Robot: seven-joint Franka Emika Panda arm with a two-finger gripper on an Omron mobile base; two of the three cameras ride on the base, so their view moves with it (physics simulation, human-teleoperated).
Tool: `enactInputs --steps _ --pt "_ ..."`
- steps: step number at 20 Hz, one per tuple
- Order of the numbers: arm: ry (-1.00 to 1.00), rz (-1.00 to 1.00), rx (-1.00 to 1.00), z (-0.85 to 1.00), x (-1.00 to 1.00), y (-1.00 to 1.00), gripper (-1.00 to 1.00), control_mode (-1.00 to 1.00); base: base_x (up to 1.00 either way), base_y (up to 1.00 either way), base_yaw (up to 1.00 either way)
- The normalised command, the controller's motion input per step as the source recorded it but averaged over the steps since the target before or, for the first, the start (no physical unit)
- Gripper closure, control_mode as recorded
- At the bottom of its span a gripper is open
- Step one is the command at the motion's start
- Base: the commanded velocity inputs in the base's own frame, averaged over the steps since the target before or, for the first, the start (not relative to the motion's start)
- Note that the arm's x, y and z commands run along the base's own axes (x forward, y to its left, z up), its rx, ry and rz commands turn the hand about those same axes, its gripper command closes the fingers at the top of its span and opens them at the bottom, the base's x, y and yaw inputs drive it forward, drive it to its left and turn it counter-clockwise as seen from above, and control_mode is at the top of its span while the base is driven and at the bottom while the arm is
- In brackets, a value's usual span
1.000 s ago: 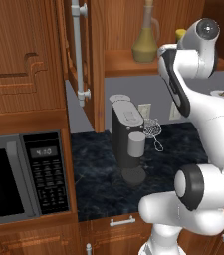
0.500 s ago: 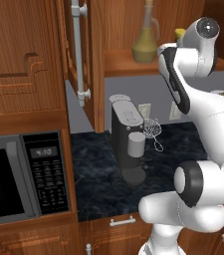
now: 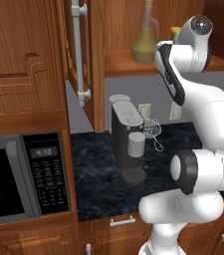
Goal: Pick the mustard and oil and vinegar bottle from the counter and place them in the cabinet.
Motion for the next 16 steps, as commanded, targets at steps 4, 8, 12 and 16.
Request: enactInputs --steps 4,8,12,16 --pt "0.0 0.0 0.0 -0.29 0.33 0.0 -1.0 -1.0 0.0 0.0 0.0" --pt "0.0 0.0 0.0 -0.24 0.21 0.0 -1.0 -1.0 0.0 0.0 0.0" --pt "0.0 0.0 0.0 -0.17 0.12 0.0 -1.0 -1.0 0.0 0.0 0.0" --pt "-0.01 0.0 0.0 0.0 0.02 0.0 -1.0 -1.0 0.0 0.0 0.0"
